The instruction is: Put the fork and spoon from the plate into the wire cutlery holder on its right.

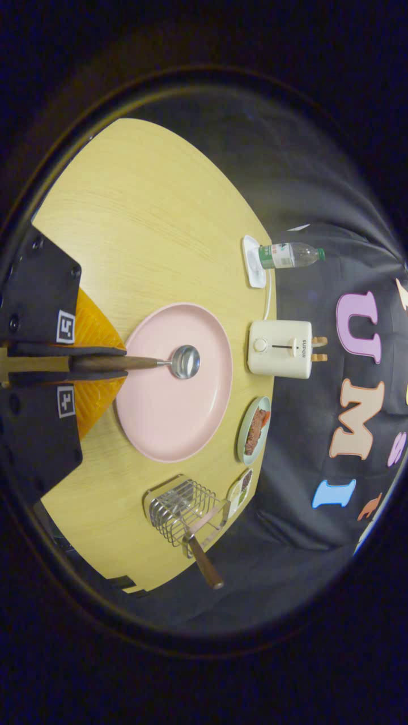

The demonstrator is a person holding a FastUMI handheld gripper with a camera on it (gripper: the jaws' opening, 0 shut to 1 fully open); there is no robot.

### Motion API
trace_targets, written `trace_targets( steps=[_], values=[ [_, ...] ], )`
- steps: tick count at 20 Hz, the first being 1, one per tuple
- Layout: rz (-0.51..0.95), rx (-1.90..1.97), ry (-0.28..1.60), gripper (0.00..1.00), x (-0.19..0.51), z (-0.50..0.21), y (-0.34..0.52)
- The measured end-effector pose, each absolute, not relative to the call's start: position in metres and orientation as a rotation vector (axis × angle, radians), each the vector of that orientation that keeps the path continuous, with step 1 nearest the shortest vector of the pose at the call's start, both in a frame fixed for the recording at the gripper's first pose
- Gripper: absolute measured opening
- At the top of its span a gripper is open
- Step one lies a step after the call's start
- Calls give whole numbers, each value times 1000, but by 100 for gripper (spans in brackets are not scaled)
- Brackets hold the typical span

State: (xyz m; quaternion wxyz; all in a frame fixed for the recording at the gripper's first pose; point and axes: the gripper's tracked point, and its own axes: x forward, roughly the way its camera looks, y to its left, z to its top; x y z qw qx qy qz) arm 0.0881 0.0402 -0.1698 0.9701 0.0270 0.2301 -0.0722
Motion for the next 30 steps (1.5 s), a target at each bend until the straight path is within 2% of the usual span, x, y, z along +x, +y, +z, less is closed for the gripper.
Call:
trace_targets(
  steps=[1,3,15,30],
  values=[
    [-137,51,465,13,88,-168,42],
    [-133,45,475,7,89,-167,44],
    [-181,-9,497,7,81,-125,21],
    [-421,126,594,7,57,-26,-58]
  ],
)
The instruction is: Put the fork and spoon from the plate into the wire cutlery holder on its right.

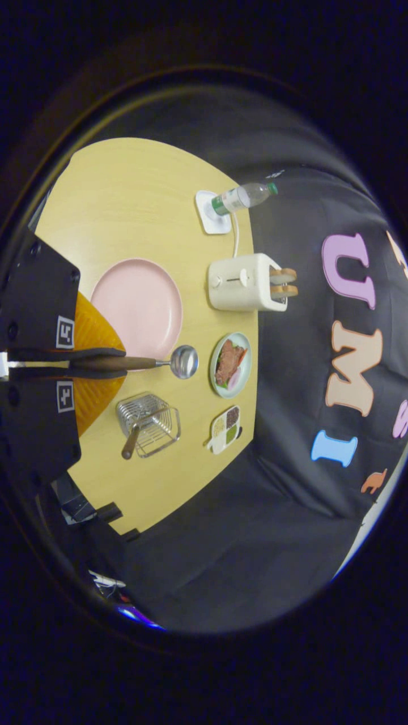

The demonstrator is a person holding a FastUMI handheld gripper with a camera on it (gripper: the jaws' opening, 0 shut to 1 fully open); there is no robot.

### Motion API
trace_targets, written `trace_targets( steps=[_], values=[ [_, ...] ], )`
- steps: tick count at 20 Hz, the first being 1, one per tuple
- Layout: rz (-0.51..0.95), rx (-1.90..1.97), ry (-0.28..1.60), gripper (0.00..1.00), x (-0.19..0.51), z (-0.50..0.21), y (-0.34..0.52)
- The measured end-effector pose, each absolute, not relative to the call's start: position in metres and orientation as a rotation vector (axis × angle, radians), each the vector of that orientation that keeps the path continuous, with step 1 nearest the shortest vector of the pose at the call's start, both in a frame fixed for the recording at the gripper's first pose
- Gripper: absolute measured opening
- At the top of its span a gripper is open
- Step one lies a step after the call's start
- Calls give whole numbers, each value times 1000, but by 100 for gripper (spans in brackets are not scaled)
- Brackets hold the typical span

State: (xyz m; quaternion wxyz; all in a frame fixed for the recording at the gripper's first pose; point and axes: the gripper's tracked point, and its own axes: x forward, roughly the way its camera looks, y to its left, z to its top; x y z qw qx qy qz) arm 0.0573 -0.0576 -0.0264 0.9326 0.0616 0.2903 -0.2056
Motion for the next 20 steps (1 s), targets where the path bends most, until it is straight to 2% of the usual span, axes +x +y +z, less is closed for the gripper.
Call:
trace_targets(
  steps=[5,12,20],
  values=[
    [-506,235,688,7,46,-12,-80],
    [-606,389,831,7,43,-39,-117],
    [-627,537,1019,7,52,-67,-131]
  ],
)
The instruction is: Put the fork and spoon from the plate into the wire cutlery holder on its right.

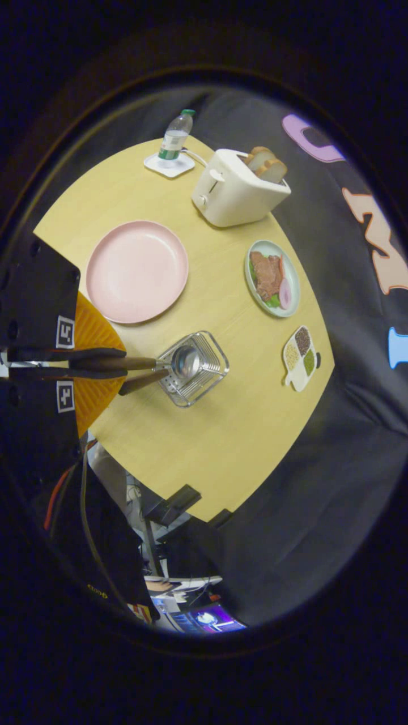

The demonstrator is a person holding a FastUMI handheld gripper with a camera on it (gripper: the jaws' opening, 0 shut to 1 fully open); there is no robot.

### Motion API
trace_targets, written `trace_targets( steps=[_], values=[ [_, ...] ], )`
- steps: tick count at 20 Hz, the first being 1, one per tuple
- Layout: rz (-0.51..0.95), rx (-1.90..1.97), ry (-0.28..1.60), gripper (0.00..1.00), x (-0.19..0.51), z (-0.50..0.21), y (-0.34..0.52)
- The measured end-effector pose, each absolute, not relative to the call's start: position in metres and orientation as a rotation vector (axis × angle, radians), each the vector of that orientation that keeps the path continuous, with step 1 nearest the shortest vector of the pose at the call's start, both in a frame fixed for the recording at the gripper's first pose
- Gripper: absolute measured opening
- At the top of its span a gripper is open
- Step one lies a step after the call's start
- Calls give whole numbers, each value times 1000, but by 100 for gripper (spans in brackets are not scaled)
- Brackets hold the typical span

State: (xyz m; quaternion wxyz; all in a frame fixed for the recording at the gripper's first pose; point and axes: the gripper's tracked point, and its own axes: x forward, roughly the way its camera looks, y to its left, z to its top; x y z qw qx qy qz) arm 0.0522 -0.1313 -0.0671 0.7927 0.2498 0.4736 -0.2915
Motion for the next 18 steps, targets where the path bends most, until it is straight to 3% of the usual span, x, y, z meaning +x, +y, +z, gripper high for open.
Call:
trace_targets(
  steps=[9,14,18],
  values=[
    [-592,608,1084,17,75,-79,-153],
    [-564,617,1035,100,78,-65,-155],
    [-561,602,1047,100,69,-64,-156]
  ],
)
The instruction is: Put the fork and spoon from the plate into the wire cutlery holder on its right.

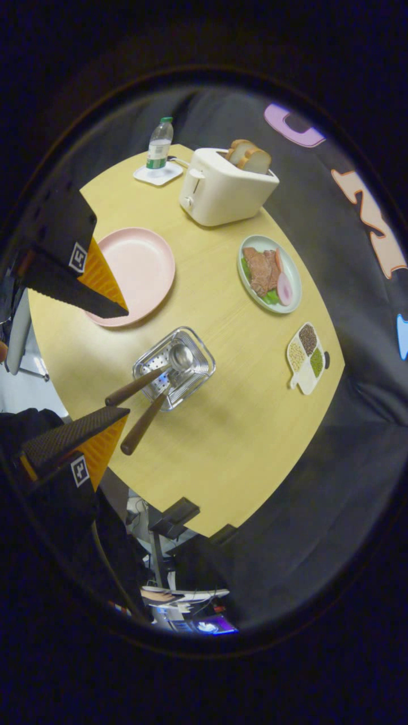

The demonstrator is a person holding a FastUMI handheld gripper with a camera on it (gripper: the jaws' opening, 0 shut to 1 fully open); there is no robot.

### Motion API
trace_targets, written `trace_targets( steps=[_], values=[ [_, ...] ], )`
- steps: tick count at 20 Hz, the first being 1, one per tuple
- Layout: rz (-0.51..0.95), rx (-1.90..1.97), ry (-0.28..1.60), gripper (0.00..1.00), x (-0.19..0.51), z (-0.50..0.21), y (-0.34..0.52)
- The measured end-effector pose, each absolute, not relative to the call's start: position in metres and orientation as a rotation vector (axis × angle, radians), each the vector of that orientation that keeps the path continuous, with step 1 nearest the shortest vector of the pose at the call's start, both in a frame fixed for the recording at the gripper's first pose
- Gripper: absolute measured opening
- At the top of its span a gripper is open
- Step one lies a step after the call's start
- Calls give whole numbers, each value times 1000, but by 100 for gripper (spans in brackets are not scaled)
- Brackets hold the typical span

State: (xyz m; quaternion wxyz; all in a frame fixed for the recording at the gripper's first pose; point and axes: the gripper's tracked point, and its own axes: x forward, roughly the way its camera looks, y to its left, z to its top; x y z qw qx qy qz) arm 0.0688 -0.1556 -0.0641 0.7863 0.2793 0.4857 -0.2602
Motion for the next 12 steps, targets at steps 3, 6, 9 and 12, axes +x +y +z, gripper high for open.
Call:
trace_targets(
  steps=[3,6,9,12],
  values=[
    [-545,595,1043,100,68,-62,-153],
    [-516,532,1020,100,68,-59,-152],
    [-489,437,934,100,74,-50,-158],
    [-436,362,772,100,89,-28,-161]
  ],
)
